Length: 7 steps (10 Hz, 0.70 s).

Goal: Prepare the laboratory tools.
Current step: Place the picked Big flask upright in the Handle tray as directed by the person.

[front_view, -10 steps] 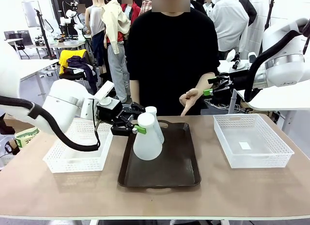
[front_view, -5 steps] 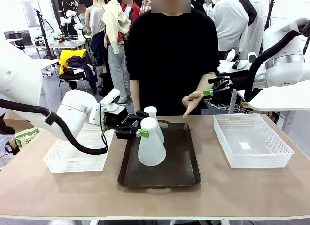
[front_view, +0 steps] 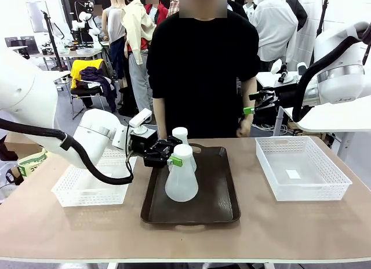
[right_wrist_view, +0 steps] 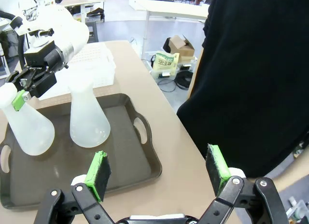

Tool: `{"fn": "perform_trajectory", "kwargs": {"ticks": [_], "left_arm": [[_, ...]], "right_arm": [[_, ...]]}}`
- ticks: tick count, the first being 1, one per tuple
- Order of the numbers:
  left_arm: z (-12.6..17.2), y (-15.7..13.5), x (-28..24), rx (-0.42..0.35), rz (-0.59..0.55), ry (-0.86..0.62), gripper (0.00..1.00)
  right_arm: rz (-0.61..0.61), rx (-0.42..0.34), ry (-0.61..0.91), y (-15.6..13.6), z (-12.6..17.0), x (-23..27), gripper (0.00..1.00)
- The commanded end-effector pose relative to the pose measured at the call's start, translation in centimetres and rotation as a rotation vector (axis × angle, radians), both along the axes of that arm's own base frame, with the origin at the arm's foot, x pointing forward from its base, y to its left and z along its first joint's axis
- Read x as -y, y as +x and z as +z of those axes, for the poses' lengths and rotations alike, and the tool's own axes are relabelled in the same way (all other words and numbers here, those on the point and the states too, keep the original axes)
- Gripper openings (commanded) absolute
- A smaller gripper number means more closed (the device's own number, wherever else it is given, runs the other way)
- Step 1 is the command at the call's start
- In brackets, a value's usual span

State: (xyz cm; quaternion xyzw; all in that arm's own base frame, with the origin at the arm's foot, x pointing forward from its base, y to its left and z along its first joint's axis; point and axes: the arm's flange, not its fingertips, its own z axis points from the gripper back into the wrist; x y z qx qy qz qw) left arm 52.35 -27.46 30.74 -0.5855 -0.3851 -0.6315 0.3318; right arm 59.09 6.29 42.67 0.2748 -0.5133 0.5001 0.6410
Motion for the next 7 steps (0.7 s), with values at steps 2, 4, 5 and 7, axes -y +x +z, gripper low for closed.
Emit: {"fn": "perform_trajectory", "kwargs": {"ticks": [2,4,5,7], "left_arm": [[0.11,0.23,-0.18,-0.015,-0.008,0.061,0.79],[0.07,0.17,-0.24,-0.03,-0.011,0.076,1.0],[0.11,0.07,-0.27,-0.04,-0.008,0.078,1.0],[0.3,-0.23,-0.19,-0.052,-0.019,0.128,1.0]], "right_arm": [[0.004,-0.003,-0.002,-0.1,-0.15,-0.02,1.0],[0.004,-0.003,-0.002,-0.1,-0.15,-0.02,1.0],[0.004,-0.003,-0.002,-0.1,-0.15,-0.02,1.0],[0.004,-0.003,-0.002,-0.1,-0.15,-0.02,1.0]]}}
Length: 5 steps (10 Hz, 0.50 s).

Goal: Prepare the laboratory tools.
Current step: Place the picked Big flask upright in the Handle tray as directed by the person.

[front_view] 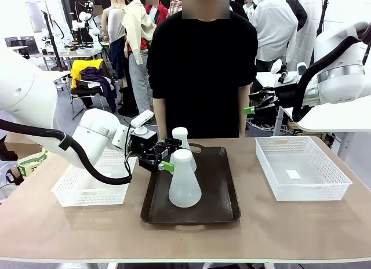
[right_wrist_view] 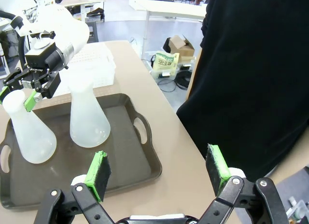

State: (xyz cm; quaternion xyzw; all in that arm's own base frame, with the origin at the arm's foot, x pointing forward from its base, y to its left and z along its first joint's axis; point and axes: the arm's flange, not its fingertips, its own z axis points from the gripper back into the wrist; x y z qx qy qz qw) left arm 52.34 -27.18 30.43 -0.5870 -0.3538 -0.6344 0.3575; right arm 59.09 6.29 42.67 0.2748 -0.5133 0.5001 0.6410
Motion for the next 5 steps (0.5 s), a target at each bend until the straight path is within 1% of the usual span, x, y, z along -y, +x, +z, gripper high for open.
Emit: {"fn": "perform_trajectory", "kwargs": {"ticks": [1,5], "left_arm": [[0.6,-0.24,0.15,-0.016,-0.014,0.067,1.0],[0.76,-0.15,-0.64,-0.008,0.023,0.094,1.0]], "right_arm": [[0.004,-0.003,-0.002,-0.1,-0.15,-0.02,1.0],[0.004,-0.003,-0.002,-0.1,-0.15,-0.02,1.0]]}}
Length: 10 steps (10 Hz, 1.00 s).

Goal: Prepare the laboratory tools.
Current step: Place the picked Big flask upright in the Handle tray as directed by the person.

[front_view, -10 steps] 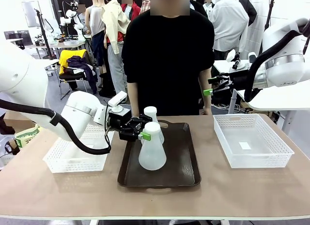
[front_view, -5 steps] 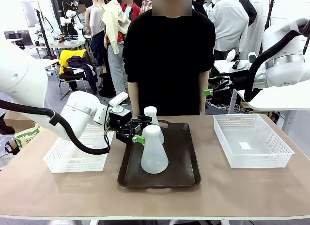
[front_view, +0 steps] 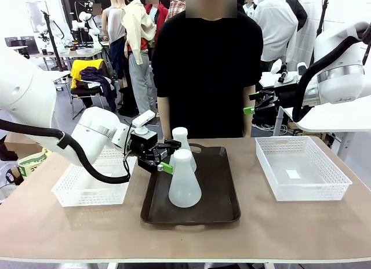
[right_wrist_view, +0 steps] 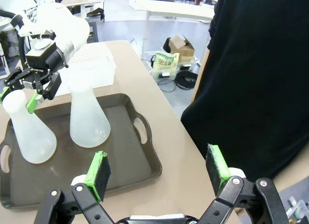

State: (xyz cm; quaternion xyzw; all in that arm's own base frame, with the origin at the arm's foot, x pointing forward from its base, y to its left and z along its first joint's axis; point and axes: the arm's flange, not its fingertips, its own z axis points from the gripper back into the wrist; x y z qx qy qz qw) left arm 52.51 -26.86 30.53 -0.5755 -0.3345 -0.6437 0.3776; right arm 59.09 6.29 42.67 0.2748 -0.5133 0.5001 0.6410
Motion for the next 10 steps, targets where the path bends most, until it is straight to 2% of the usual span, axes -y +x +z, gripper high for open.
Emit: {"fn": "perform_trajectory", "kwargs": {"ticks": [1,10], "left_arm": [[0.69,-0.28,-0.38,-0.008,0.031,0.034,1.0],[0.05,0.13,-0.16,0.004,0.008,0.006,1.0]], "right_arm": [[0.004,-0.003,-0.002,-0.1,-0.15,-0.02,1.0],[0.004,-0.003,-0.002,-0.1,-0.15,-0.02,1.0]]}}
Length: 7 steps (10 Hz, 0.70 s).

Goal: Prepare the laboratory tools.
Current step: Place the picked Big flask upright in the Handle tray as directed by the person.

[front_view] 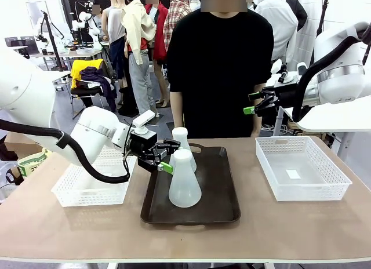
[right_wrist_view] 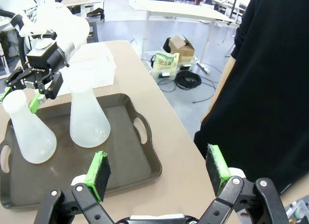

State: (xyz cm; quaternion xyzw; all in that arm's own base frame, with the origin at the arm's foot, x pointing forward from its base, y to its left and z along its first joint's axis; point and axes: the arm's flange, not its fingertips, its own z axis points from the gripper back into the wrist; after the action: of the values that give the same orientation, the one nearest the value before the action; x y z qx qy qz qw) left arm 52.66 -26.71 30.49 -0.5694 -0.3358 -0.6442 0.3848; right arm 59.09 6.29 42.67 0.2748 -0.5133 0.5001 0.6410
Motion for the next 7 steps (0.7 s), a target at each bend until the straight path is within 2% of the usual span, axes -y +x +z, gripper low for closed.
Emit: {"fn": "perform_trajectory", "kwargs": {"ticks": [1,7], "left_arm": [[0.08,-0.03,-0.01,0.0,-0.006,-0.006,1.0],[0.08,-0.03,-0.01,0.0,-0.006,-0.006,1.0]], "right_arm": [[0.004,-0.003,-0.002,-0.1,-0.15,-0.02,1.0],[0.004,-0.003,-0.002,-0.1,-0.15,-0.02,1.0]]}}
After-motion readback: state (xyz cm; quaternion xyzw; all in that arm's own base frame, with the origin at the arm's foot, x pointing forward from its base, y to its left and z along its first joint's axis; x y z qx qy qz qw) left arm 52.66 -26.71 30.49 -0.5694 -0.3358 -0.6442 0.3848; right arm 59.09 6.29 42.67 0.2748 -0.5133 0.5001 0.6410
